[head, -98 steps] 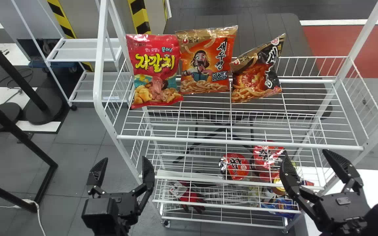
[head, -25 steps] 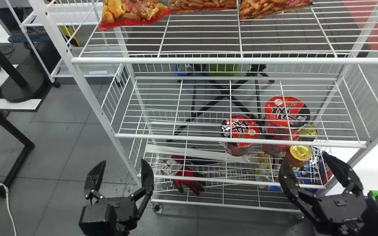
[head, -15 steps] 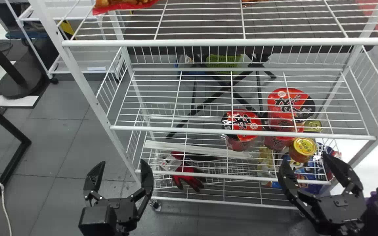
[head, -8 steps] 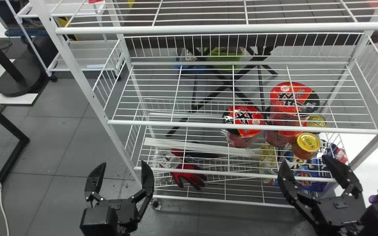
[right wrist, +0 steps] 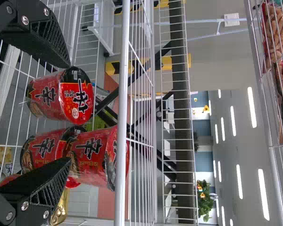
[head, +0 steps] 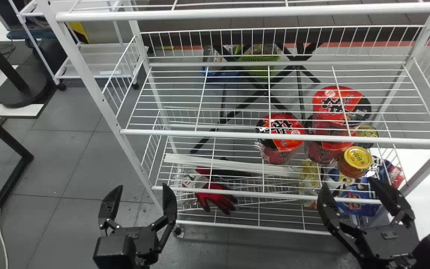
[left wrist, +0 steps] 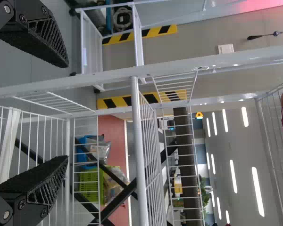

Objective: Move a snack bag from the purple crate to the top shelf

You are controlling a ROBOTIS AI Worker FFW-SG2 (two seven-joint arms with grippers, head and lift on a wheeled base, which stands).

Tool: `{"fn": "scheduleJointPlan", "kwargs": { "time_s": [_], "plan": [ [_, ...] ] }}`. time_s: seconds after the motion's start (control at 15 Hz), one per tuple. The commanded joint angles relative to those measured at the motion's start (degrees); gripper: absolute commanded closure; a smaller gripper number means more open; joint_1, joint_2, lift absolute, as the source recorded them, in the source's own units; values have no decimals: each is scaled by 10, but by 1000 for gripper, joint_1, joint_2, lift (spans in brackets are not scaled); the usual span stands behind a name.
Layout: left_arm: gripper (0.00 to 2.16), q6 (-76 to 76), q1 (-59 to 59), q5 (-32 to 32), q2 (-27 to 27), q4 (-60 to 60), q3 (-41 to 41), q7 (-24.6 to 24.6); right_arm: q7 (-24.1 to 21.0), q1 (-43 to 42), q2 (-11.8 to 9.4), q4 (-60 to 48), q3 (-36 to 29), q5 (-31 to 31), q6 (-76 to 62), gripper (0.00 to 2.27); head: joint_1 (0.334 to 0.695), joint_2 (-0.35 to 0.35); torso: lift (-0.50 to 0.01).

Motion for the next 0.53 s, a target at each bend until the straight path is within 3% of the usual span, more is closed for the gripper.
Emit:
{"fn": "scheduleJointPlan", "kwargs": {
  "time_s": [0.0,0.47],
  "plan": [
    [130,0,0,0,0,1,0,0,0,-1,0,2,0,0,-1,124,695,118,-398],
    [130,0,0,0,-1,1,0,1,0,-1,-1,4,0,0,-11,127,695,118,-426]
  ]
}}
